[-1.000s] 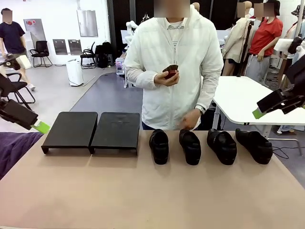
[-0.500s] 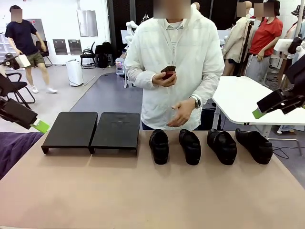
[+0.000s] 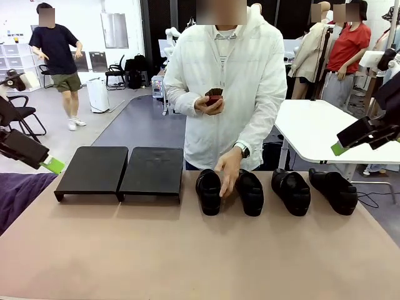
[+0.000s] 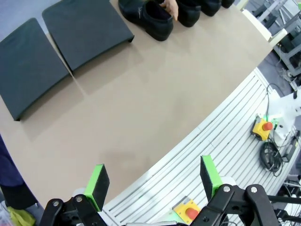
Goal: Organize the shoes by placing them on the stand.
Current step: Pick up one Shoe and place it in the middle of the table.
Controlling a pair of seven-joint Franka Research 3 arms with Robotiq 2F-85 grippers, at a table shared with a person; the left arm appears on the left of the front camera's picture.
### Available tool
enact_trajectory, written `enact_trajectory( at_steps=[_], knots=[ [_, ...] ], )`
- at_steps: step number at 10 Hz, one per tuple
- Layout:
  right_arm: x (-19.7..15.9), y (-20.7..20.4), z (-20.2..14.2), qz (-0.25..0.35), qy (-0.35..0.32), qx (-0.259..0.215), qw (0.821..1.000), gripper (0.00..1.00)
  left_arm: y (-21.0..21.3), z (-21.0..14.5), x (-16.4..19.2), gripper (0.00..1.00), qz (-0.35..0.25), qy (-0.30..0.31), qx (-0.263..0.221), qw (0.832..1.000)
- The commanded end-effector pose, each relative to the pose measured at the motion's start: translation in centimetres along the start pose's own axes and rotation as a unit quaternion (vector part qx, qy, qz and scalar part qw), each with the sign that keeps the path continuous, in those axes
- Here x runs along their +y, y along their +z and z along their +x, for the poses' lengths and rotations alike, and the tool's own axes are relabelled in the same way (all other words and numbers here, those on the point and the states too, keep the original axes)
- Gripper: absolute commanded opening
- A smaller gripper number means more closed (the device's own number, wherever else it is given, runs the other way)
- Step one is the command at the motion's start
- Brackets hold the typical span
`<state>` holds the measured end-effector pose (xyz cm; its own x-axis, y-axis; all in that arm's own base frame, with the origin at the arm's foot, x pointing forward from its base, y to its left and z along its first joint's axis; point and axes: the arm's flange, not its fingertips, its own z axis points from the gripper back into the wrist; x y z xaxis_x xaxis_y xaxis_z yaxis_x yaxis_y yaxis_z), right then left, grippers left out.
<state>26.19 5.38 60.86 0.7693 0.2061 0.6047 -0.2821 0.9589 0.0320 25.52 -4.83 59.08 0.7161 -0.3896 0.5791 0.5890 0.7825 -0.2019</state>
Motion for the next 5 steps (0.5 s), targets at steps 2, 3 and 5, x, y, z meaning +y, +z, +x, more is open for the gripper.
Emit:
enact_trajectory(
  at_steps=[2,3,5],
  knots=[
    [0.1,-2.0,1.9,-0.026,0.016,0.036,0.999,1.0,0.1,0.1,0.3,1.0,-0.005,-0.005,-0.007,1.0],
    [-0.5,-4.5,4.0,-0.066,0.024,0.066,0.995,1.0,0.1,0.1,0.3,1.0,-0.005,-0.005,-0.007,1.0],
    [-2.4,-9.0,6.3,-0.158,0.026,0.093,0.983,1.0,0.1,0.1,0.3,1.0,-0.005,-0.005,-0.007,1.0]
  ],
)
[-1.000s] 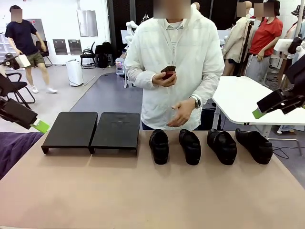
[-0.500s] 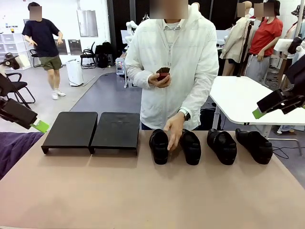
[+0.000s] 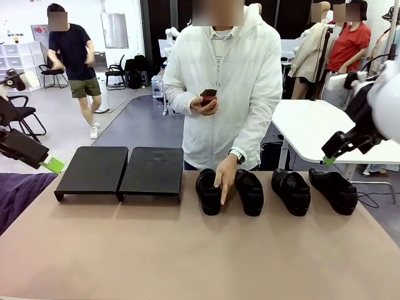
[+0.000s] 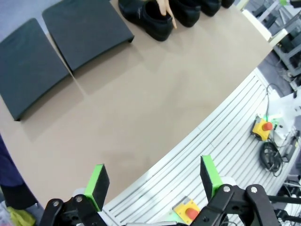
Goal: Organize the shoes by placing them on the stand.
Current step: Pick up one Shoe and place it in the middle of the table.
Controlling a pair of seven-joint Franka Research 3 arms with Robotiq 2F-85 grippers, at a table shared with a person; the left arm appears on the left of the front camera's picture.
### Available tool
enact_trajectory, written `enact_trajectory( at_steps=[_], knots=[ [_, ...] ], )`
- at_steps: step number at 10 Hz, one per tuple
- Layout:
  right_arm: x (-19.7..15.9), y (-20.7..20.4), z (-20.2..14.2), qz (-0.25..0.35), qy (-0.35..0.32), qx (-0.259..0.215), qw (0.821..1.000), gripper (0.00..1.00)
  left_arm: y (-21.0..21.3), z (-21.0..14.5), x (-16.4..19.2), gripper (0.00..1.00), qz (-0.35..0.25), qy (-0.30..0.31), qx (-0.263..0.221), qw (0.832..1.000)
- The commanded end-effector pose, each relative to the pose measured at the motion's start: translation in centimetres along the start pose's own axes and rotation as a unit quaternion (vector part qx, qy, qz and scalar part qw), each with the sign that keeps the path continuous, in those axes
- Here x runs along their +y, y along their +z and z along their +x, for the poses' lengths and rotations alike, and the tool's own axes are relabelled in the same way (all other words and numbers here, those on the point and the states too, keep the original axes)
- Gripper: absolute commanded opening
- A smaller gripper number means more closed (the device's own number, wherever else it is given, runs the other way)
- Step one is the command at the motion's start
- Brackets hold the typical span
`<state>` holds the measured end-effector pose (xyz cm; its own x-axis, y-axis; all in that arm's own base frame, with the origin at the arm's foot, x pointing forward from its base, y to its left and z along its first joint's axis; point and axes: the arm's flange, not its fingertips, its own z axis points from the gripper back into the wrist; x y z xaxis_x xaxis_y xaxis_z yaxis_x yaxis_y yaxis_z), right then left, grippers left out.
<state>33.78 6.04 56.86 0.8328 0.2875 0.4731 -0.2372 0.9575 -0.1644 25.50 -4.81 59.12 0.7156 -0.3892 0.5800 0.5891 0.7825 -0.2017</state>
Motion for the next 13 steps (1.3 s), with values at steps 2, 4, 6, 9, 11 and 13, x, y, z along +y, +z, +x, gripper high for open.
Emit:
enact_trajectory(
  at_steps=[2,4,6,9,11,13],
  knots=[
    [-2.1,-5.6,4.3,-0.059,-0.022,0.02,0.998,1.0,0.0,0.1,0.3,1.0,-0.005,-0.005,-0.007,1.0],
    [-2.7,-8.4,4.9,-0.034,-0.049,0.028,0.998,1.0,0.0,0.1,0.3,1.0,-0.005,-0.005,-0.007,1.0],
    [-2.7,-6.8,3.4,-0.047,-0.009,0.028,0.998,1.0,0.0,0.1,0.3,1.0,-0.005,-0.005,-0.007,1.0],
    [-3.4,-9.4,4.2,-0.027,-0.021,0.048,0.998,1.0,0.0,0.1,0.3,1.0,-0.005,-0.005,-0.007,1.0],
    [-4.4,-13.5,5.7,-0.007,-0.037,0.056,0.998,1.0,0.0,0.1,0.3,1.0,-0.005,-0.005,-0.007,1.0],
    [-4.7,-19.3,7.2,0.009,-0.048,0.077,0.996,1.0,0.0,0.1,0.3,1.0,-0.005,-0.005,-0.007,1.0]
  ],
)
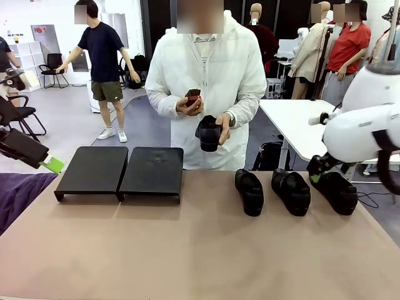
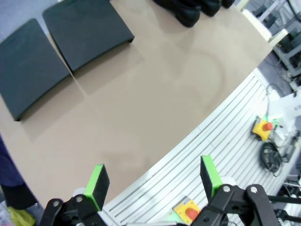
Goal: Organize the shoes by placing them on the stand.
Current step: Pick up one Shoe and place it in the middle of the table.
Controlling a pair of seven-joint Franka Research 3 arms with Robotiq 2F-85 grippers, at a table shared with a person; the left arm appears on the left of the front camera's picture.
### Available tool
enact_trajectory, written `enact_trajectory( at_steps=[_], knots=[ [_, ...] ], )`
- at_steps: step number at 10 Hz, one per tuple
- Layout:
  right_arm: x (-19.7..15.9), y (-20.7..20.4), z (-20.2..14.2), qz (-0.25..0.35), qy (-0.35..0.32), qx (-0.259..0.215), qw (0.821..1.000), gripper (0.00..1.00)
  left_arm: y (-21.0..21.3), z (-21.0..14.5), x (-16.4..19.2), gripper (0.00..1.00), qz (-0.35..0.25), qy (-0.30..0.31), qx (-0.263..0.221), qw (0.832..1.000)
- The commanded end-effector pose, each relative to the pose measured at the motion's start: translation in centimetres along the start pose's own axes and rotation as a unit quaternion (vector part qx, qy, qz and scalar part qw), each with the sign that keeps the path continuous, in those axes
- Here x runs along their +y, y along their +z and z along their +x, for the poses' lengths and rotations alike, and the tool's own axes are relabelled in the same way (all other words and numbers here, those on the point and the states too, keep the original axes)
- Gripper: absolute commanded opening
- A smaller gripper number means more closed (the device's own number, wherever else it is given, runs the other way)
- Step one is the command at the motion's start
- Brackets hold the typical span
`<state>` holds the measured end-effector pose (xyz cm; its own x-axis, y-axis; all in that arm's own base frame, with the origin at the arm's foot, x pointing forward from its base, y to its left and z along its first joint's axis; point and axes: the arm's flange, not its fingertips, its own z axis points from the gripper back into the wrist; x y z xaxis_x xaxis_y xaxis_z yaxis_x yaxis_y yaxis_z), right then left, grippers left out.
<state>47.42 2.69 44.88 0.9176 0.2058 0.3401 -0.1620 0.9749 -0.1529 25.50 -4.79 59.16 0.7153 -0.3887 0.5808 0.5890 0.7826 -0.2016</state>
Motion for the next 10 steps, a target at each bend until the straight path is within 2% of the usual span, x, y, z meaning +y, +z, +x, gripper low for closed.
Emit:
enact_trajectory(
  at_steps=[1,3,5,8,10],
  knots=[
    [0.1,-4.5,3.7,0.038,-0.01,0.008,0.999,1.0,0.0,0.1,0.3,1.0,-0.005,-0.005,-0.006,1.0],
    [0.4,-9.4,4.7,0.046,-0.03,0.036,0.998,1.0,0.0,0.1,0.3,1.0,-0.005,-0.005,-0.006,1.0],
    [-0.3,-11.8,5.1,0.034,-0.068,0.013,0.997,1.0,0.0,0.1,0.3,1.0,-0.005,-0.005,-0.006,1.0],
    [-1.1,-12.6,5.3,0.064,-0.077,0.023,0.995,1.0,0.0,0.1,0.3,1.0,-0.005,-0.005,-0.006,1.0],
    [-1.9,-11.0,5.2,0.124,-0.082,0.004,0.989,1.0,0.0,0.1,0.3,1.0,-0.005,-0.005,-0.006,1.0]
  ],
)
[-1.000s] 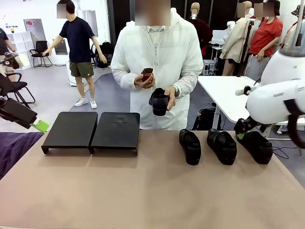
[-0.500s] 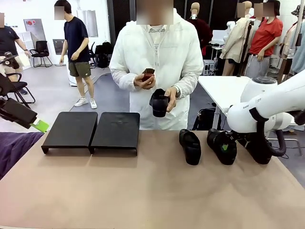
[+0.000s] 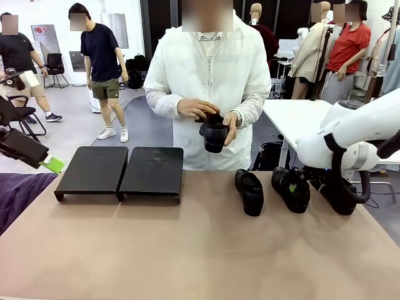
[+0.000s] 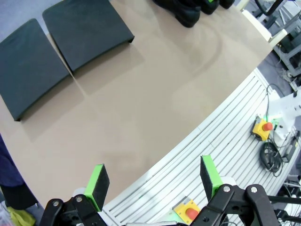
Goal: Organize the shoes by placing them on the stand.
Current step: Pick up one Shoe and place it in the middle of the table.
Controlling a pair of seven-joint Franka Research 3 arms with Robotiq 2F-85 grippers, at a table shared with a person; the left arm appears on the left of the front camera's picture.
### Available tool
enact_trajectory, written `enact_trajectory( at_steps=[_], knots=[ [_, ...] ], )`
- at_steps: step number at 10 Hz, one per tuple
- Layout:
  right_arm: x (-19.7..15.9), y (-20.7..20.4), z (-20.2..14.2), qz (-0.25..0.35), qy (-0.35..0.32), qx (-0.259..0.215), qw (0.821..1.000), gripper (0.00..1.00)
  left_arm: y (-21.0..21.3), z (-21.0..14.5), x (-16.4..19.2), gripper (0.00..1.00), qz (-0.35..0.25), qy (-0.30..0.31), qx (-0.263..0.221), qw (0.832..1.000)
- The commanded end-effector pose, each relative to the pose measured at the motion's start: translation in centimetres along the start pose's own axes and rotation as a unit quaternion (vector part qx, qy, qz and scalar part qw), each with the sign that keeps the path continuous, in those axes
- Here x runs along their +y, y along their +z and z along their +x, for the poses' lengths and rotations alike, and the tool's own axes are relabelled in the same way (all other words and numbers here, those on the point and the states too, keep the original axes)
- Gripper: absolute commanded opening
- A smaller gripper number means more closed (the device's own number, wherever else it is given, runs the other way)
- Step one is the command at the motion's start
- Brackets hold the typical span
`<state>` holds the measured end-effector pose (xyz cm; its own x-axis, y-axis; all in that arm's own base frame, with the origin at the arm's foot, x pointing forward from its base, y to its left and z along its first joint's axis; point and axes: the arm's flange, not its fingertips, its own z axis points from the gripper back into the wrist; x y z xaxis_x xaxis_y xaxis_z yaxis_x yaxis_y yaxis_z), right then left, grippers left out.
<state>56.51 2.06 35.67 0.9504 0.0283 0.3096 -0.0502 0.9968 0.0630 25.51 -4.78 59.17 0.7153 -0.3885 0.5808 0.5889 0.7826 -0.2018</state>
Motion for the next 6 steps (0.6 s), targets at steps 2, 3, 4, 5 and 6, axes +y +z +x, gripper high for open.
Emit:
enact_trajectory(
  at_steps=[2,3,4,5,6],
  knots=[
    [-2.2,1.8,0.6,0.044,-0.024,-0.038,0.998,1.0,0.0,0.1,0.3,1.0,-0.005,-0.005,-0.006,1.0],
    [-2.4,1.1,0.8,0.028,-0.032,-0.045,0.998,1.0,0.0,0.1,0.3,1.0,-0.005,-0.005,-0.006,1.0],
    [-2.4,0.2,1.0,0.015,-0.041,-0.049,0.998,1.0,0.0,0.1,0.3,1.0,-0.005,-0.005,-0.006,1.0],
    [-2.5,-0.4,1.1,0.015,-0.043,-0.05,0.998,1.0,0.0,0.1,0.3,1.0,-0.005,-0.005,-0.006,1.0],
    [-2.7,-1.1,1.2,0.007,-0.051,-0.056,0.997,1.0,0.0,0.1,0.3,1.0,-0.005,-0.005,-0.006,1.0]
  ],
)
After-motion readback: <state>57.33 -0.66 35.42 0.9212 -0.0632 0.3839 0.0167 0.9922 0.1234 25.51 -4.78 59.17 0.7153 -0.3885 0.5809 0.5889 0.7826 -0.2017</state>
